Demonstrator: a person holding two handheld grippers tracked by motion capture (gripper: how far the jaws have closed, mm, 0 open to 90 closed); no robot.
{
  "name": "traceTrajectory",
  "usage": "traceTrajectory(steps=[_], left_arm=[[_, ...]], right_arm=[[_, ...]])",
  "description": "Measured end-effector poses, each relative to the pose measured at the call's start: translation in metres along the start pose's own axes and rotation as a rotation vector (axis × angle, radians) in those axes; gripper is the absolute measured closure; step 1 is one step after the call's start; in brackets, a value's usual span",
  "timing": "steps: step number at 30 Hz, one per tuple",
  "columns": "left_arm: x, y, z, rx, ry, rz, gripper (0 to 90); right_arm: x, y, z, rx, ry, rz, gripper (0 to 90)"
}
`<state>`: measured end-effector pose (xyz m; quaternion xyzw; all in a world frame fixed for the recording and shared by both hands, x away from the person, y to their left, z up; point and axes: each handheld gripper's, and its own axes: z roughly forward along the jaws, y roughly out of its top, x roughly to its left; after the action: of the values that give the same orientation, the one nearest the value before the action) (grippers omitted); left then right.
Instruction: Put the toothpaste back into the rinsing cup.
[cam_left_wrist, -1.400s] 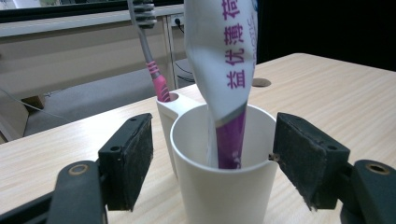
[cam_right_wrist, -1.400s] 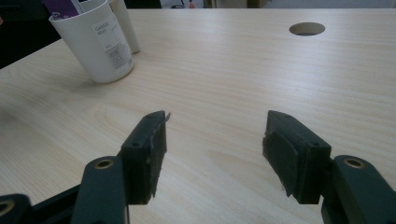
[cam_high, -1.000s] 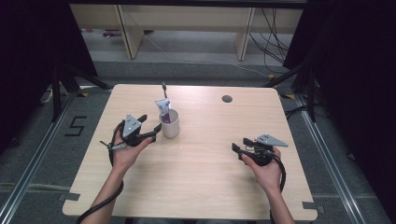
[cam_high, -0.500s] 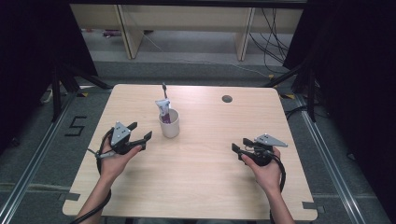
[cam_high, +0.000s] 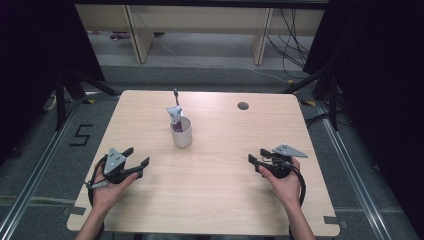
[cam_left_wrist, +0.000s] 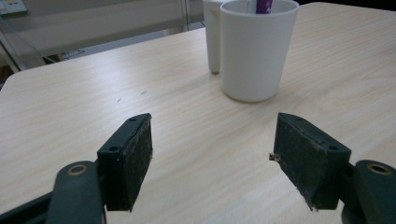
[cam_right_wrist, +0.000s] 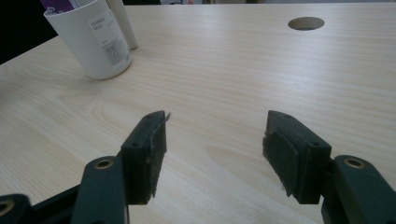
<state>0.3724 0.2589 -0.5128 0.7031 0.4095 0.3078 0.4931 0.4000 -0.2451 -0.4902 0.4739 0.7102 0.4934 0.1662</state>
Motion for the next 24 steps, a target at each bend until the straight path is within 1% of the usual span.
traceTrajectory(steps=[1,2,3,4,5,6,7,8,9,10,11,12,13,14,15,16,17,18,19,20,21,22,23,24], left_arm=[[0.001,-0.003,-0.003,0.006,0.008,0.000,28.1],[0.002,-0.006,-0.006,0.008,0.009,-0.003,28.1],[0.002,-0.006,-0.006,0.008,0.009,-0.003,28.1],[0.003,-0.011,-0.010,0.000,0.014,-0.016,28.1],[0.003,-0.011,-0.010,0.000,0.014,-0.016,28.0],[0.005,-0.014,-0.015,-0.004,0.029,-0.019,28.0],[0.005,-0.014,-0.015,-0.004,0.029,-0.019,28.0],[0.006,-0.016,-0.016,-0.011,0.033,-0.024,27.9],[0.006,-0.016,-0.016,-0.011,0.033,-0.024,27.9],[0.006,-0.018,-0.018,-0.020,0.041,-0.019,27.9],[0.006,-0.018,-0.018,-0.020,0.041,-0.019,27.9],[0.006,-0.018,-0.019,-0.024,0.051,-0.016,27.9],[0.006,-0.018,-0.020,-0.029,0.053,-0.017,27.8],[0.006,-0.019,-0.020,-0.037,0.053,-0.020,27.8],[0.006,-0.019,-0.020,-0.041,0.055,-0.024,27.8],[0.007,-0.019,-0.021,-0.039,0.060,-0.027,27.7],[0.007,-0.019,-0.021,-0.039,0.060,-0.027,27.6],[0.008,-0.020,-0.023,-0.052,0.066,-0.049,27.5],[0.008,-0.020,-0.023,-0.052,0.066,-0.049,27.5],[0.008,-0.021,-0.024,-0.078,0.071,-0.050,27.3],[0.008,-0.021,-0.024,-0.078,0.071,-0.050,27.2],[0.007,-0.021,-0.025,-0.088,0.074,-0.049,27.2],[0.007,-0.022,-0.025,-0.097,0.075,-0.052,27.2],[0.008,-0.021,-0.025,-0.091,0.078,-0.049,27.2]], right_arm=[[0.000,0.000,0.000,0.000,0.001,0.001,39.8],[-0.001,0.000,0.001,0.005,-0.012,-0.012,39.8],[-0.001,0.000,0.001,0.005,-0.012,-0.012,39.8],[-0.001,-0.001,0.003,-0.003,-0.012,-0.017,39.8],[0.000,-0.002,0.002,0.004,0.003,0.000,39.8],[-0.001,-0.003,0.004,0.001,-0.010,-0.016,39.8],[-0.003,-0.003,0.003,0.002,-0.013,-0.052,39.8],[-0.003,-0.004,0.005,0.000,-0.003,-0.047,39.8],[-0.003,-0.004,0.006,0.004,-0.016,-0.064,39.8],[-0.004,-0.005,0.006,0.012,-0.010,-0.061,39.8],[-0.004,-0.005,0.006,0.012,-0.010,-0.061,39.8],[-0.003,-0.008,0.008,0.000,0.005,-0.043,39.8],[-0.004,-0.010,0.009,-0.002,0.007,-0.048,39.8],[-0.001,-0.011,0.008,0.007,0.003,-0.009,39.8],[-0.002,-0.012,0.008,0.015,0.007,-0.031,39.8],[-0.005,-0.013,0.010,-0.015,0.012,-0.082,39.8],[-0.006,-0.014,0.010,-0.010,0.010,-0.101,39.8],[-0.005,-0.017,0.011,-0.021,0.015,-0.103,39.8],[-0.004,-0.019,0.013,-0.033,0.019,-0.104,40.0],[-0.003,-0.021,0.013,-0.040,0.049,-0.104,40.2],[-0.003,-0.021,0.013,-0.040,0.049,-0.104,40.2],[0.000,-0.021,0.011,-0.070,0.042,-0.140,40.4],[0.000,-0.022,0.011,-0.076,0.057,-0.130,40.3],[0.000,-0.022,0.013,-0.087,0.049,-0.146,40.2]])
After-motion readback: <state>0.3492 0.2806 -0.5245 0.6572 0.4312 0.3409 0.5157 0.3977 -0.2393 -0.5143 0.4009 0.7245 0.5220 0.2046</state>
